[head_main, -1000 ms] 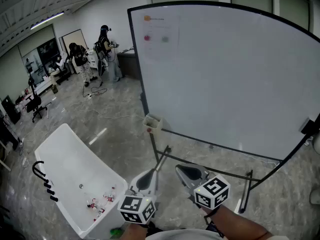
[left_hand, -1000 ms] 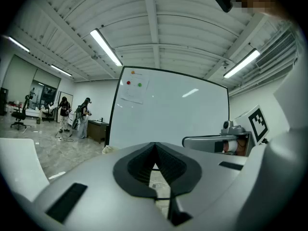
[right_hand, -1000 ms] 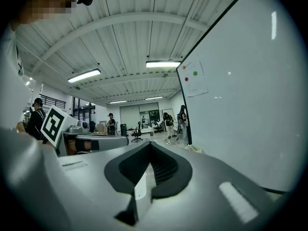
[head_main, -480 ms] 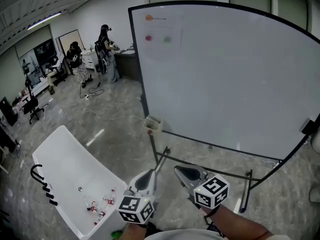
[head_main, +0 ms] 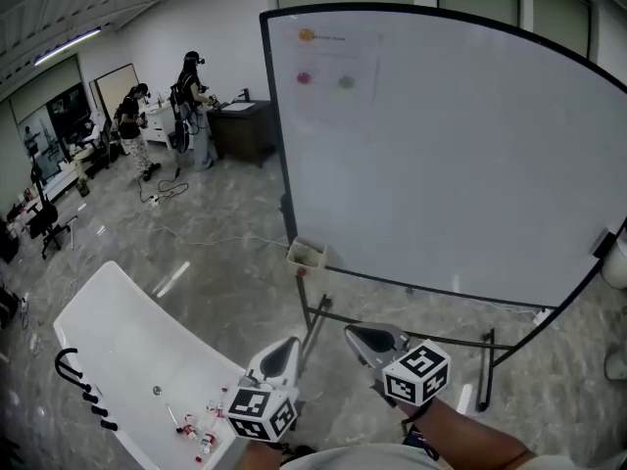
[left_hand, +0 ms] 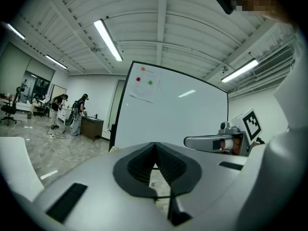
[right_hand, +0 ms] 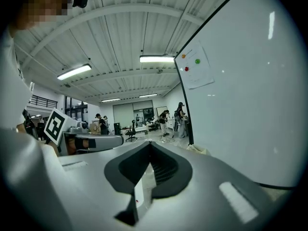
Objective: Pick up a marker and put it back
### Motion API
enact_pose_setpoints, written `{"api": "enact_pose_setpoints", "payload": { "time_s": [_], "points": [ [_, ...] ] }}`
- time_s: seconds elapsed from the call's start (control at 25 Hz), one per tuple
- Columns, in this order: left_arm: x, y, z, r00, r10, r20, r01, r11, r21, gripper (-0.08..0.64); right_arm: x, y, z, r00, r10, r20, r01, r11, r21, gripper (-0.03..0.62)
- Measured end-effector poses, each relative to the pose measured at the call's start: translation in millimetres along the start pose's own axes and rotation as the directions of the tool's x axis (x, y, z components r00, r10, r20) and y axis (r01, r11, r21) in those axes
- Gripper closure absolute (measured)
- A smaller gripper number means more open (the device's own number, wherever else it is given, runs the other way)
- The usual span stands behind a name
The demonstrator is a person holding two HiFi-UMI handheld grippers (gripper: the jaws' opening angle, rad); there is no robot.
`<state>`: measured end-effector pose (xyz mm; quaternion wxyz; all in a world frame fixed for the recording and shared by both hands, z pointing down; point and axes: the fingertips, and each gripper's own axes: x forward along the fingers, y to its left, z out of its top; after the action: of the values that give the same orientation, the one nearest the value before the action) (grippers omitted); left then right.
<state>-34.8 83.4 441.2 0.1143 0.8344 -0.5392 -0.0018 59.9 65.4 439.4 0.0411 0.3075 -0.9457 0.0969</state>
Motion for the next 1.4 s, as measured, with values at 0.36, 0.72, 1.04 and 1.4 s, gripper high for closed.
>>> {"api": "enact_pose_setpoints", "payload": {
  "time_s": [0.36,0.72,1.04,1.4],
  "points": [
    [2.3,49.7,-2.0,0.996,-0.071,-0.052,0.071,0.997,-0.01,0.555,65.0,3.7,10.7,0.997,-0.065,-0.031,0.064,0.997,-0.041,0.589],
    [23.6,133.0,-9.4,0.997,0.066,-0.042,-0.069,0.995,-0.066,0.556,150.5,-47.7,-4.0,0.99,-0.027,-0.137,0.007,0.989,-0.146,0.589],
    [89.2,197.7,-1.9,0.966,0.255,-0.05,-0.259,0.958,-0.124,0.557,262.2,-165.5,-20.0,0.949,0.022,-0.315,-0.111,0.957,-0.268,0.584],
    [128.0,227.8,-9.9,0.9,0.427,-0.091,-0.437,0.883,-0.174,0.557,360.5,-241.8,-83.3,0.862,0.049,-0.504,-0.271,0.886,-0.378,0.546]
  ]
}}
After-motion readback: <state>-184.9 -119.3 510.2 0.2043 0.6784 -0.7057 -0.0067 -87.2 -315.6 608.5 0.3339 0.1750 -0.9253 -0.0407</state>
